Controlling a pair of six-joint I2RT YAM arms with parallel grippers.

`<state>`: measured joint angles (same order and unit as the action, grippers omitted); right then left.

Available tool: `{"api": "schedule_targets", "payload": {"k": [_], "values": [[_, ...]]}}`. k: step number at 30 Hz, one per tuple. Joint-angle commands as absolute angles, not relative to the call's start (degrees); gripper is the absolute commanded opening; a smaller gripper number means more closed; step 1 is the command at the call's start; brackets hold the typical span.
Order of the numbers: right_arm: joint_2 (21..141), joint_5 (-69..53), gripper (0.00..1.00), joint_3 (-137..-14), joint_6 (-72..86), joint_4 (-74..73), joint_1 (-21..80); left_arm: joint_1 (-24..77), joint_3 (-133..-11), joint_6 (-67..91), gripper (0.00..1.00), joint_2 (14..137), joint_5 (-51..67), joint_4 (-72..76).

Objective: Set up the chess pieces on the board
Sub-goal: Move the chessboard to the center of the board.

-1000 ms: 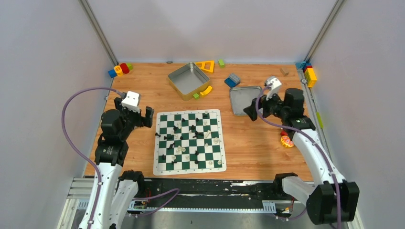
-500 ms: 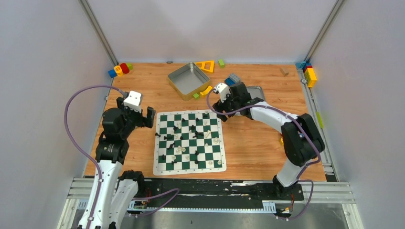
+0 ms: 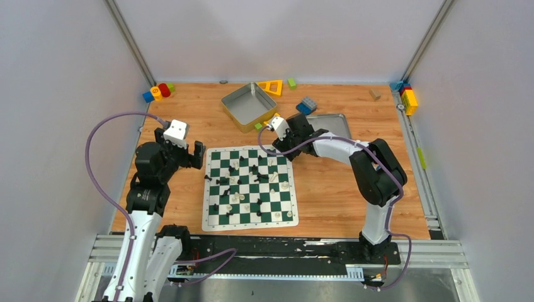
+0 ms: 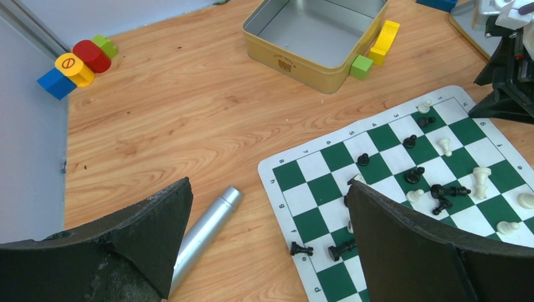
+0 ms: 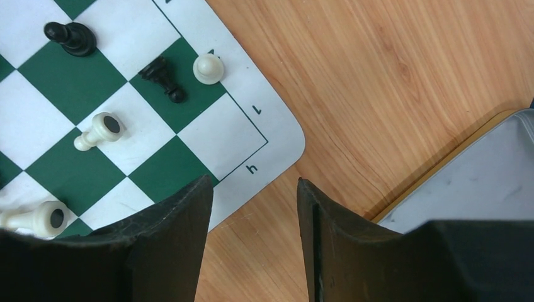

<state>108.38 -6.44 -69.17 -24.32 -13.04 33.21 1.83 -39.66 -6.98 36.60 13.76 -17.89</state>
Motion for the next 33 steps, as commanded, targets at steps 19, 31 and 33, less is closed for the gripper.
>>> {"api": "schedule_targets", "payload": {"k": [19,31,33], "values": [[105.19,2.46,0.48,-58.64,-30.57,-13.45,33.93,1.49,-39.77,-8.28,1.0,35.76,15.71,-17.08],[99.64,1.77,0.48,-54.03,-33.36,-14.94,30.1,1.49,-39.73,-8.43,1.0,36.02,16.34,-17.29],[99.62,1.67,0.48,-53.74,-34.08,-15.01,29.52,1.49,-39.8,-8.34,1.0,36.03,16.41,-17.29]]}}
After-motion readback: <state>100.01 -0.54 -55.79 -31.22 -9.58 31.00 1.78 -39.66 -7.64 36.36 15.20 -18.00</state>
